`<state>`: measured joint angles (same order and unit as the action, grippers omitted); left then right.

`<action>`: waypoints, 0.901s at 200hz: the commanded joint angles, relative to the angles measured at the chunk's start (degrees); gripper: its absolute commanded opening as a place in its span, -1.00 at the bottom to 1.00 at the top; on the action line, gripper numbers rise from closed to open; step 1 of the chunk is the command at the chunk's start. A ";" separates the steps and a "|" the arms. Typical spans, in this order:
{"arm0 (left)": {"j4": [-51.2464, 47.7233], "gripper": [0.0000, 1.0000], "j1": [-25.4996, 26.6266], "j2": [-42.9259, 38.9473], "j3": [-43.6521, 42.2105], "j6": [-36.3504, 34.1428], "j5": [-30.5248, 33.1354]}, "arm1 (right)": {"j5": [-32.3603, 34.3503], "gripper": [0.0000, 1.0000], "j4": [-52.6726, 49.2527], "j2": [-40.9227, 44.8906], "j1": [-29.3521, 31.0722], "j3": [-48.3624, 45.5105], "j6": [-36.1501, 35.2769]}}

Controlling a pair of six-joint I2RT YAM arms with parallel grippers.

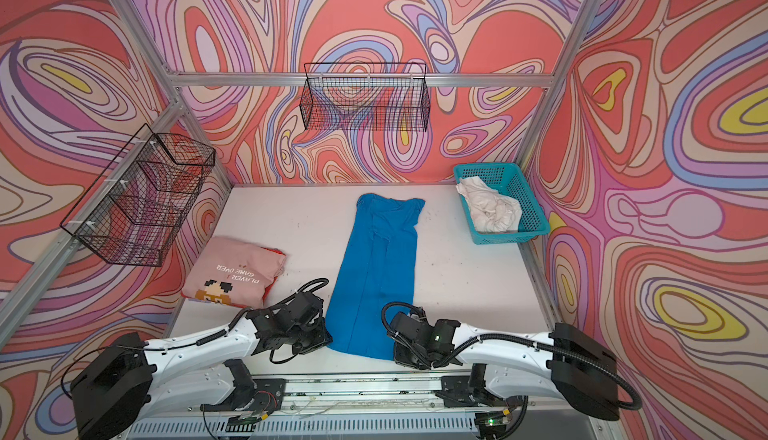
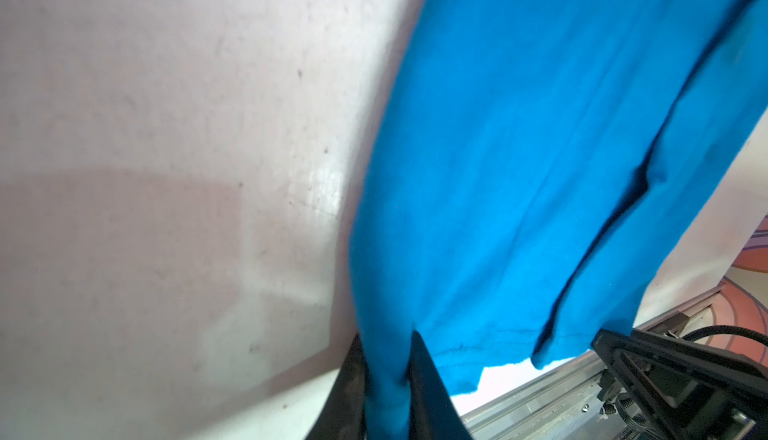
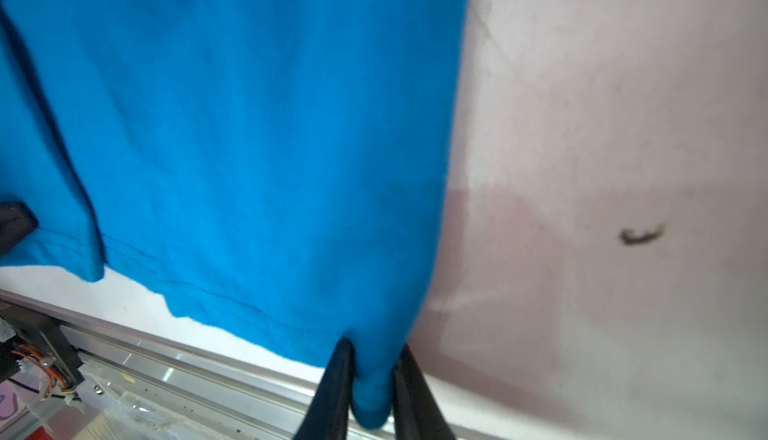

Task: Fold and stack the t-shirts

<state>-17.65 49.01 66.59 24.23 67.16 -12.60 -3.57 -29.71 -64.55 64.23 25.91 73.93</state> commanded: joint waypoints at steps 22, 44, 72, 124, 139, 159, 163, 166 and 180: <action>-5.78 -1.00 -0.06 2.36 -2.92 0.61 0.57 | 1.40 -0.90 -0.32 0.64 0.46 -1.38 1.30; -5.95 -1.00 -0.01 2.24 -2.66 0.58 0.34 | 1.43 -1.00 -0.01 0.57 0.42 -1.38 1.26; -6.21 -1.00 0.03 1.21 -2.52 1.08 0.23 | 1.45 -1.00 0.79 -0.08 0.45 -1.05 0.91; -7.00 -1.00 0.22 0.02 -1.40 0.54 0.55 | 1.73 -1.00 1.05 -0.05 0.46 -0.69 0.78; -7.04 -1.00 0.38 -0.14 -1.64 0.83 0.65 | 1.73 -1.00 0.93 0.16 0.46 -0.69 0.77; -6.73 -1.00 0.54 -0.52 -2.21 1.30 0.65 | 1.81 -1.00 0.97 0.48 0.46 -0.77 0.78; -6.74 -1.00 0.48 -0.67 -2.31 1.31 0.74 | 1.90 -1.00 0.94 0.55 0.46 -0.76 0.76; -6.70 -1.00 0.55 -0.79 -2.38 1.44 0.80 | 1.90 -1.00 0.90 0.57 0.46 -0.77 0.83; -6.61 -1.00 0.70 -1.10 -2.59 1.66 0.74 | 2.05 -1.00 1.01 0.66 0.46 -0.69 0.80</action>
<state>-18.28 49.17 65.60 23.83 67.75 -13.02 -3.38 -28.88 -64.38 64.27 25.54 74.04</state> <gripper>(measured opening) 0.062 0.050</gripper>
